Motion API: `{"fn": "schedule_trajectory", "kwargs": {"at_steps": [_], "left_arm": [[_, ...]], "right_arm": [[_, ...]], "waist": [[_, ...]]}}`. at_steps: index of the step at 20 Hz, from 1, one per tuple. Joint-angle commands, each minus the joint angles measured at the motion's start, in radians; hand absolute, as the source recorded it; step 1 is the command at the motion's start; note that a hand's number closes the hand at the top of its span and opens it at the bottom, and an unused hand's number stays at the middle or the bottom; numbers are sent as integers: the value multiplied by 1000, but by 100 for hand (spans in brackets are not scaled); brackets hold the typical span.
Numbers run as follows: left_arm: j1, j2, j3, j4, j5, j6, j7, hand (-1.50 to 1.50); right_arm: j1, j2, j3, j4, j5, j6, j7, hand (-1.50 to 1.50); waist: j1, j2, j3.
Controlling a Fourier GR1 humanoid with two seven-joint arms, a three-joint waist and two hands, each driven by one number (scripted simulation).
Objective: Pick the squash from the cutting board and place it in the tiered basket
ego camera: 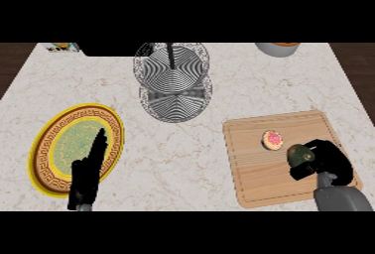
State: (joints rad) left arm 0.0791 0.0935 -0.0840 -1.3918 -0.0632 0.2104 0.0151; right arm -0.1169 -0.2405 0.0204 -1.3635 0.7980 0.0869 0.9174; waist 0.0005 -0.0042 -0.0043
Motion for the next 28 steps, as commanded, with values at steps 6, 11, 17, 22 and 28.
{"fn": "schedule_trajectory", "kwargs": {"at_steps": [6, 11, 17, 22, 28], "left_arm": [[26, -20, -18, 8, -23, -2, -26, 0], [1, -8, -13, -12, -12, -15, 16, 0], [23, 4, 3, -28, -9, -15, 27, 0], [24, 20, 21, -19, 5, -30, 25, 0], [0, 0, 21, -21, -3, -4, 50, 0]], "right_arm": [[-76, 8, 121, 32, 151, 3, -37, 150], [-89, 232, 451, 13, 288, 10, -10, 150], [-91, 238, 639, -249, 249, -73, 263, 150], [-145, 240, 564, -493, 286, -142, 299, 150], [-281, 240, 622, -744, 478, 11, 426, 150]], "waist": [[2, 3, 4], [28, 3, 3], [3, 0, 4], [-12, -7, 4], [-11, -7, 2]]}}
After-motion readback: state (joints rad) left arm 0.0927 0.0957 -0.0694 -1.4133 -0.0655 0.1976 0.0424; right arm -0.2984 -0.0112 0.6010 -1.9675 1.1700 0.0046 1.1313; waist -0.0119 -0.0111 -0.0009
